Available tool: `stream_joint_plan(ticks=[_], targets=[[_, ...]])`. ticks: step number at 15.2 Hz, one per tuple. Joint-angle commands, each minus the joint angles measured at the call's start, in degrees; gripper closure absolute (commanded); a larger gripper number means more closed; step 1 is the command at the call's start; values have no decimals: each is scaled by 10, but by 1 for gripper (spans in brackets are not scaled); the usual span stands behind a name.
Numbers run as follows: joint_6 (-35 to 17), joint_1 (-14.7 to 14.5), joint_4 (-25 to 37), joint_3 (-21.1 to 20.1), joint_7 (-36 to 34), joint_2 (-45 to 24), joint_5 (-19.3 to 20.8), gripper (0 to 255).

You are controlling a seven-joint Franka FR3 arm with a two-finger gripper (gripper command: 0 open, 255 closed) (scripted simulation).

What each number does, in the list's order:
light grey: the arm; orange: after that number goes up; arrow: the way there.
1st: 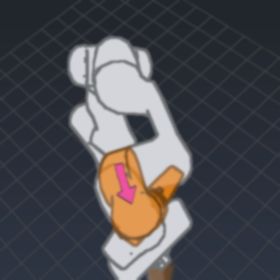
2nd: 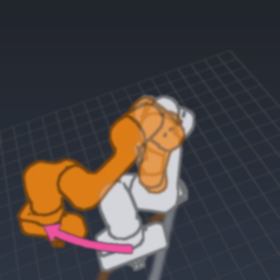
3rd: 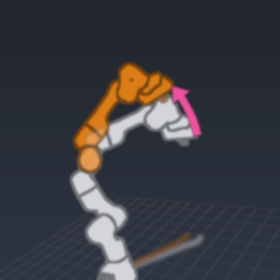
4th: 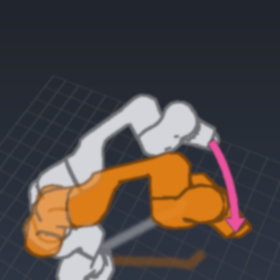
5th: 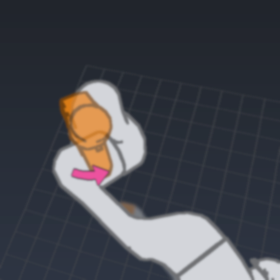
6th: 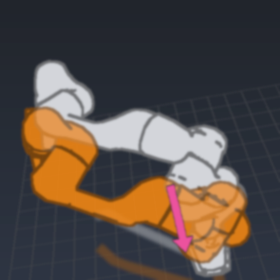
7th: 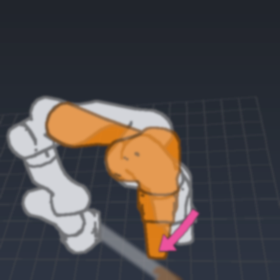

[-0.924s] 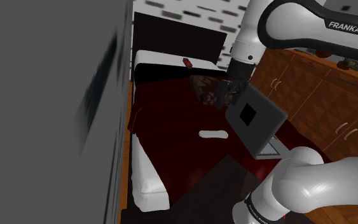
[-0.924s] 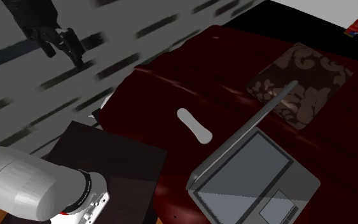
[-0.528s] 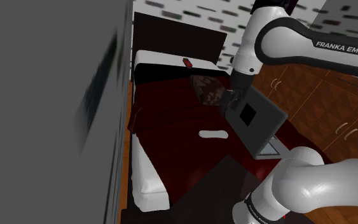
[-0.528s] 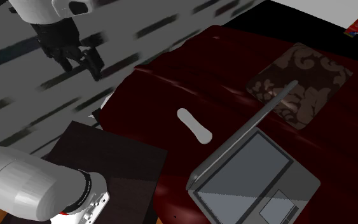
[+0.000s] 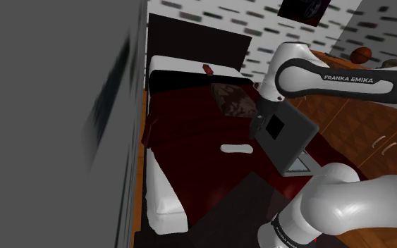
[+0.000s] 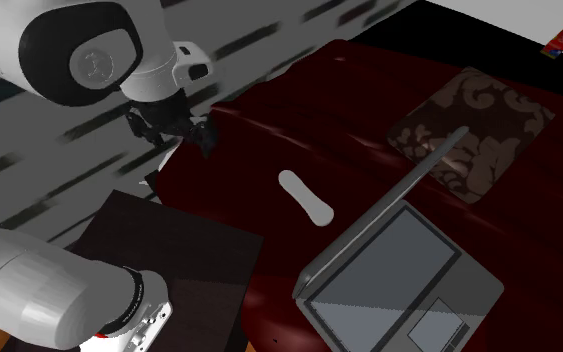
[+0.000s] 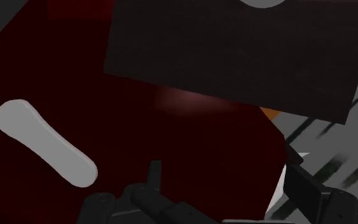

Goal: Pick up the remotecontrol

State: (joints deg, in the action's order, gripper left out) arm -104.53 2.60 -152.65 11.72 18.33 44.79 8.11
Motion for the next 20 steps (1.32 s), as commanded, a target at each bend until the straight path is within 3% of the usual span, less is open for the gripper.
stream_joint_plan(ticks=[1,8,13,17,20], targets=[[-33,3,-11,26,43,-17,20,0],[-173,3,-25,129,193,-127,78,0],[-279,-21,-2,207,311,-244,77,0],[-358,-59,34,267,434,-357,19,0],[-405,-82,71,294,559,-454,-78,0]])
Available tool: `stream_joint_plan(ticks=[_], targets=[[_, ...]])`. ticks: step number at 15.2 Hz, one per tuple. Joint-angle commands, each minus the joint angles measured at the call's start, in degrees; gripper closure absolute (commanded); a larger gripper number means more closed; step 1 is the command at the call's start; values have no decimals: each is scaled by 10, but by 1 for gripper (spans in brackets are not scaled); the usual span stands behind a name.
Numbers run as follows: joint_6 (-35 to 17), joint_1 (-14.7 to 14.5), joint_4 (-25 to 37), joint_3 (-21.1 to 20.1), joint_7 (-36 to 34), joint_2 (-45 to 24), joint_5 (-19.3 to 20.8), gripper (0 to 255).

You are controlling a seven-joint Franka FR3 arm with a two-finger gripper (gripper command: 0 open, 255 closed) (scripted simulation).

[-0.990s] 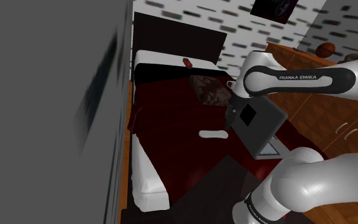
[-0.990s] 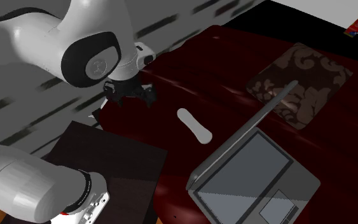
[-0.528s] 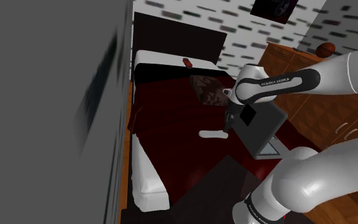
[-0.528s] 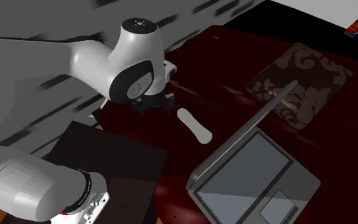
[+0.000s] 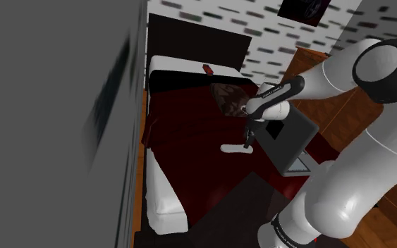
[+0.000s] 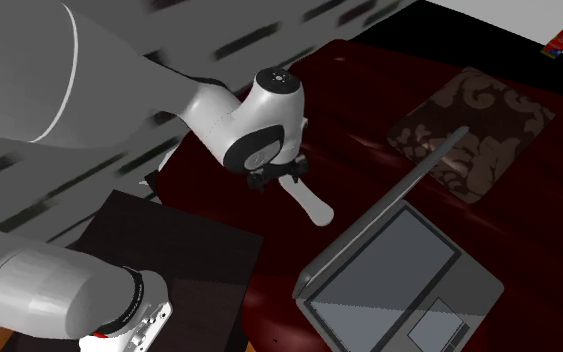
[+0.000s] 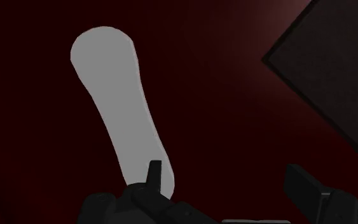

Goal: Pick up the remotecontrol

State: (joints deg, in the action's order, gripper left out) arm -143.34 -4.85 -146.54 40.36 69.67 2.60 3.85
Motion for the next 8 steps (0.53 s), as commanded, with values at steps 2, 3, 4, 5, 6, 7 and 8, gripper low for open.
stream_joint_plan(ticks=[2,3,4,5,6,7,8], targets=[[-37,-2,41,-1,137,-99,-117,0],[-44,11,58,-14,180,-130,-154,0],[-49,27,77,-31,218,-159,-186,0],[-53,45,96,-49,253,-186,-213,0],[-56,62,115,-66,284,-213,-237,0],[-58,81,136,-84,311,-237,-255,0],[-59,86,141,-90,317,-243,-258,0]])
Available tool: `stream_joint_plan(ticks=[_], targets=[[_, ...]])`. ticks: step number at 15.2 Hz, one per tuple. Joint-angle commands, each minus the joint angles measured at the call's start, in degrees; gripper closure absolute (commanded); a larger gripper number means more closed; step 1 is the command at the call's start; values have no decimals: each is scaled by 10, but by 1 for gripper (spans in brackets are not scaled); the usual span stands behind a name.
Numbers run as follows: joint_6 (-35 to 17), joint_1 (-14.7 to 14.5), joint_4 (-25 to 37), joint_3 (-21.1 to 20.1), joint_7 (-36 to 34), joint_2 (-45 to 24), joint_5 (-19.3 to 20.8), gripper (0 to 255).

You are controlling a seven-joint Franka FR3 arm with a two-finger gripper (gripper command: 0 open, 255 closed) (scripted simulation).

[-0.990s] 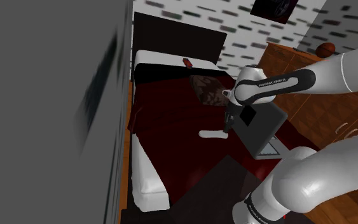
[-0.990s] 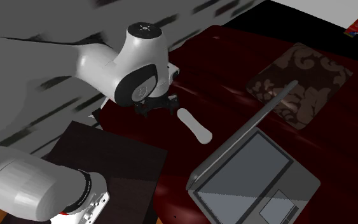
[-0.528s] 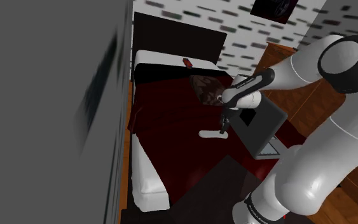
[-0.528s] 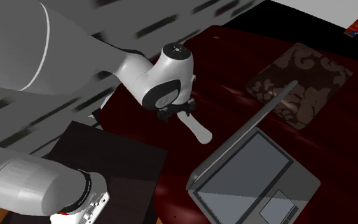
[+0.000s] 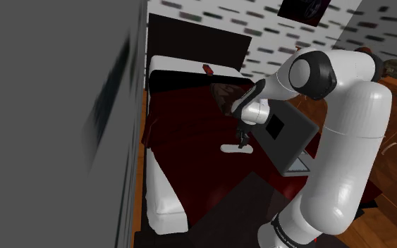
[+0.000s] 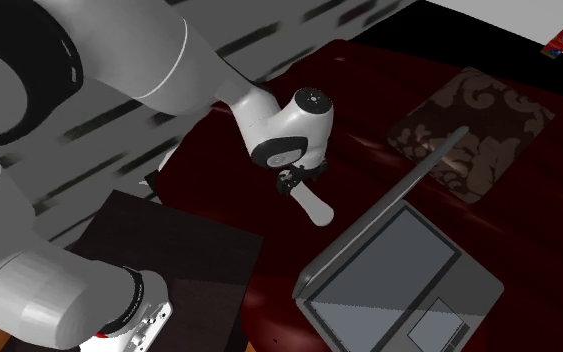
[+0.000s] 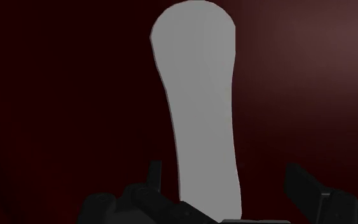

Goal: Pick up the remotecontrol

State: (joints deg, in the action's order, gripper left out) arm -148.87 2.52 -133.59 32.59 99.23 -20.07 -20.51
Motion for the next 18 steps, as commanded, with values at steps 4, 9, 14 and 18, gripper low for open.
stream_joint_plan(ticks=[4,9,14,18], targets=[[-25,31,17,-36,42,-46,-44,0],[-44,48,23,-58,60,-73,-68,0],[-44,48,23,-58,60,-73,-68,255],[-44,48,23,-58,60,-73,-68,255]])
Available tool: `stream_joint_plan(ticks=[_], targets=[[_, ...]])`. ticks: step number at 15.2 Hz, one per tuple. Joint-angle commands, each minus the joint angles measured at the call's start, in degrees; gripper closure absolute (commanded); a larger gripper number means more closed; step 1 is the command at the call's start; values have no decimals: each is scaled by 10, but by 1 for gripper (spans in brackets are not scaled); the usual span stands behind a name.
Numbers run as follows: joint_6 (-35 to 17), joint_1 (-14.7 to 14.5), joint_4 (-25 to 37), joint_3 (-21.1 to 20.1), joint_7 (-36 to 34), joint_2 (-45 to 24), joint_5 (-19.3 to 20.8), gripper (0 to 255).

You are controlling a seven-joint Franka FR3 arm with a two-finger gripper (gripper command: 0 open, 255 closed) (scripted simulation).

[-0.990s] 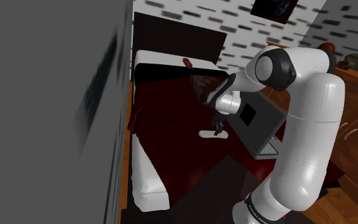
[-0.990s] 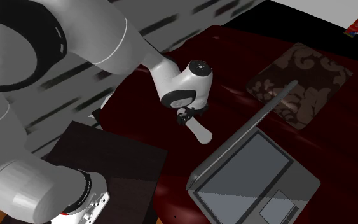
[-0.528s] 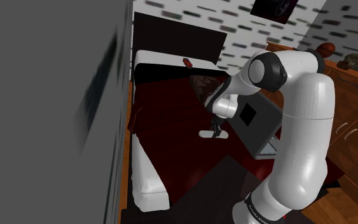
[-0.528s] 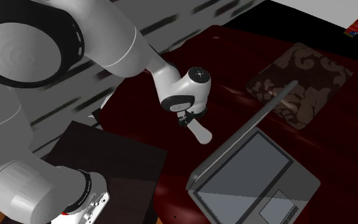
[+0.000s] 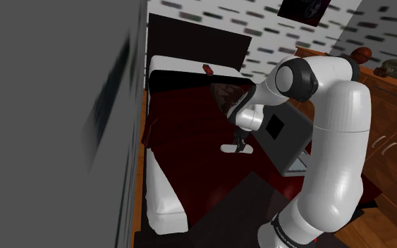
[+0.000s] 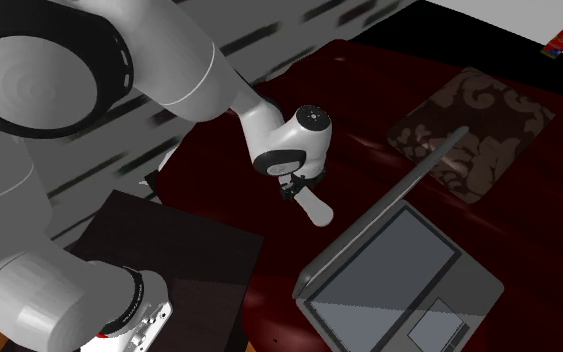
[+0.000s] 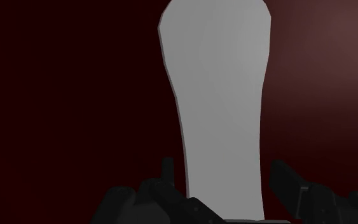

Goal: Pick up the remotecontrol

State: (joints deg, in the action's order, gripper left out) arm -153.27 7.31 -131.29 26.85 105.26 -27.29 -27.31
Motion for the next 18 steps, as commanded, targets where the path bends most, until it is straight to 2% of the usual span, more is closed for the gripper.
stream_joint_plan(ticks=[1,16,18], targets=[[0,0,0,0,-1,-1,0,255],[83,-65,-16,85,-79,112,112,255],[84,-66,-16,86,-80,113,113,255]])
